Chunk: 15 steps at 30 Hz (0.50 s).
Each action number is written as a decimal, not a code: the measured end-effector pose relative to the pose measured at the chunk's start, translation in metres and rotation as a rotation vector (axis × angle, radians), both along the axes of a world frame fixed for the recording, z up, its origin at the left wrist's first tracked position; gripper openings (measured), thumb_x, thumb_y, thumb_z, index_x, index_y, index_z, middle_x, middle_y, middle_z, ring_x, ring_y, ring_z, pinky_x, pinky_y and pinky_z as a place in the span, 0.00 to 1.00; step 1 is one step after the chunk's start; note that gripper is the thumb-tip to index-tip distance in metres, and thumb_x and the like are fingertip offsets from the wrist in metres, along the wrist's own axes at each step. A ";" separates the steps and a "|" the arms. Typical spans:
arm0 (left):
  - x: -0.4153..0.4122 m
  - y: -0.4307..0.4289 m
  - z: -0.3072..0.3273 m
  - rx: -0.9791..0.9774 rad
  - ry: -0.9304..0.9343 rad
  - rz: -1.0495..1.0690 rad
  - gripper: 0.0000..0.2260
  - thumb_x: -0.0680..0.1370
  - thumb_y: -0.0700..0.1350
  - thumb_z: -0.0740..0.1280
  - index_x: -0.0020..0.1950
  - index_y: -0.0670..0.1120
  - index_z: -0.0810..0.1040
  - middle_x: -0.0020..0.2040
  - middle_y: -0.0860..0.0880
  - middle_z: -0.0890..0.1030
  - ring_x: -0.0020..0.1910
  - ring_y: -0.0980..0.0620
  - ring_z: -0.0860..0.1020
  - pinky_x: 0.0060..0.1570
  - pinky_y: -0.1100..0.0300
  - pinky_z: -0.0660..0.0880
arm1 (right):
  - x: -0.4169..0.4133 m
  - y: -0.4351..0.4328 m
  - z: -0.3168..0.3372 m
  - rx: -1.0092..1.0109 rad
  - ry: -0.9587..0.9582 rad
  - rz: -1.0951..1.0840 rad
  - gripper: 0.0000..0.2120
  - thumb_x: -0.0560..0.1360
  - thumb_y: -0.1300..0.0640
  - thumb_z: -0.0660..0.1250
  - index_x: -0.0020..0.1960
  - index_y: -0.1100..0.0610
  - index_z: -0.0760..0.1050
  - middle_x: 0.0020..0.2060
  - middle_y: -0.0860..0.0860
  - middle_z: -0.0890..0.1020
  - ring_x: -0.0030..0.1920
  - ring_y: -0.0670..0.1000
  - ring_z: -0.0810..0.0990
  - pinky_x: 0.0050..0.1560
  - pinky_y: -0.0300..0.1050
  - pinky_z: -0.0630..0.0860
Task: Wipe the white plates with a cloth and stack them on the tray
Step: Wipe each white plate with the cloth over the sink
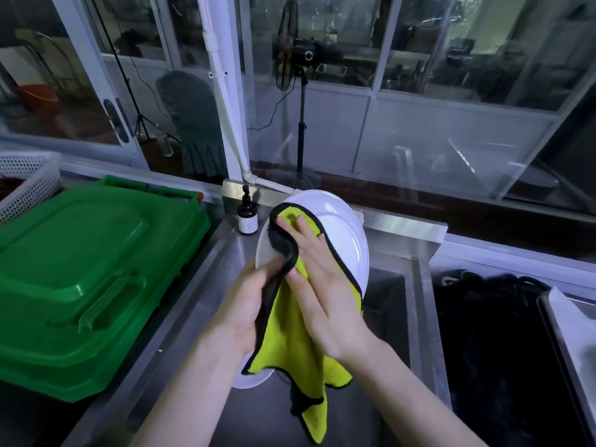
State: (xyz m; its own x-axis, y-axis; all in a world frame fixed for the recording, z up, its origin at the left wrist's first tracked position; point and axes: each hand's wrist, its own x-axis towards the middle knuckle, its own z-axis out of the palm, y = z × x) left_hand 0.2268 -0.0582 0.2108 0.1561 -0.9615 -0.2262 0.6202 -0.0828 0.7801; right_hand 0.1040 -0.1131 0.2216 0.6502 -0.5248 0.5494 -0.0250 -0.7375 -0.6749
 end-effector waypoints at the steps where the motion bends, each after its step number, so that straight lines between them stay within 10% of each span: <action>1: 0.003 -0.001 -0.006 0.022 -0.009 -0.005 0.20 0.75 0.48 0.73 0.64 0.41 0.82 0.60 0.37 0.83 0.58 0.43 0.83 0.51 0.53 0.81 | 0.001 -0.003 0.000 0.004 -0.004 0.000 0.22 0.84 0.55 0.52 0.77 0.44 0.57 0.76 0.40 0.62 0.79 0.45 0.52 0.78 0.48 0.46; 7: -0.003 -0.002 -0.005 0.110 -0.051 0.106 0.12 0.76 0.46 0.70 0.56 0.42 0.86 0.50 0.43 0.87 0.49 0.46 0.85 0.49 0.53 0.82 | 0.005 -0.037 0.005 0.163 -0.055 -0.260 0.20 0.84 0.48 0.52 0.72 0.33 0.55 0.66 0.18 0.56 0.71 0.25 0.48 0.74 0.32 0.43; 10: -0.002 0.010 -0.006 0.043 0.065 0.145 0.20 0.70 0.52 0.72 0.58 0.44 0.86 0.58 0.39 0.85 0.55 0.40 0.84 0.47 0.50 0.83 | -0.011 -0.034 -0.013 0.289 -0.041 -0.308 0.22 0.83 0.50 0.53 0.76 0.43 0.55 0.73 0.30 0.57 0.75 0.33 0.50 0.79 0.47 0.47; 15: -0.001 0.005 -0.001 -0.021 0.136 0.182 0.18 0.73 0.50 0.71 0.59 0.44 0.86 0.61 0.41 0.84 0.60 0.45 0.83 0.50 0.55 0.82 | -0.014 0.012 -0.037 -0.063 0.158 -0.134 0.25 0.83 0.52 0.53 0.79 0.56 0.57 0.79 0.44 0.55 0.79 0.47 0.52 0.78 0.51 0.49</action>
